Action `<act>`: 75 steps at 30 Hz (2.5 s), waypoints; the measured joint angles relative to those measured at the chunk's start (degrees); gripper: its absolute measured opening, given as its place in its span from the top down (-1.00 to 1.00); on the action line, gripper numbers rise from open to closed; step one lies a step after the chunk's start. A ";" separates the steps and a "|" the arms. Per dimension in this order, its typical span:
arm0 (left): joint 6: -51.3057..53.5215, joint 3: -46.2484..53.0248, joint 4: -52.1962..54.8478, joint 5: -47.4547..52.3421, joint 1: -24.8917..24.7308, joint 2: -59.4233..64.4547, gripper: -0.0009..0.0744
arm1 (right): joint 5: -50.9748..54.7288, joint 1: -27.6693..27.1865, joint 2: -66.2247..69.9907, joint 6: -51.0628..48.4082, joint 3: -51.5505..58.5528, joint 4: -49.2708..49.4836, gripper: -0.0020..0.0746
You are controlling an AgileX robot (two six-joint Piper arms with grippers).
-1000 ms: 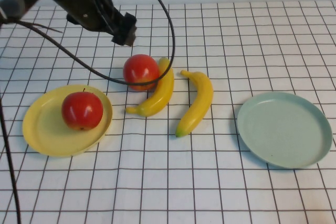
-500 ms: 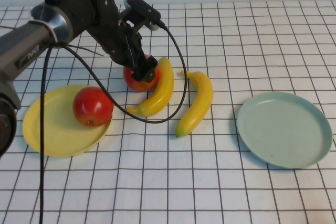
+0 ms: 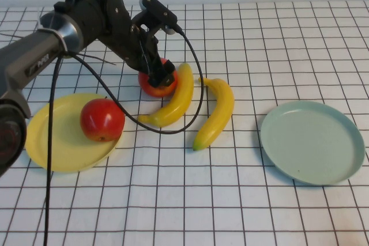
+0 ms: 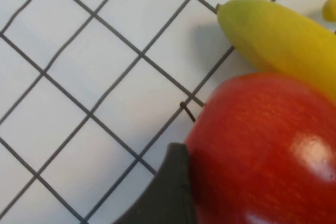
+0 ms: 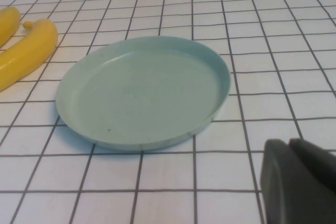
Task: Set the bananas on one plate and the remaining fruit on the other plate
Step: Put one type of fruit in the left plate, then put another type of fruit in the right plate
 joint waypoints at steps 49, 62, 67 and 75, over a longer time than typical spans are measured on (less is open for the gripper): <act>-22.98 34.22 6.28 2.59 16.55 -27.91 -0.62 | 0.00 0.00 0.00 0.00 0.00 0.00 0.99; -20.92 34.07 6.03 2.84 16.55 -28.13 -0.80 | 0.00 0.00 0.00 0.00 0.00 0.00 0.99; -19.98 31.52 6.03 5.46 16.55 -28.72 -0.80 | 0.00 0.00 0.00 0.00 0.00 0.00 0.99; -19.63 28.44 4.14 10.18 16.55 -37.79 -0.50 | 0.00 0.00 0.00 0.00 0.00 0.00 0.99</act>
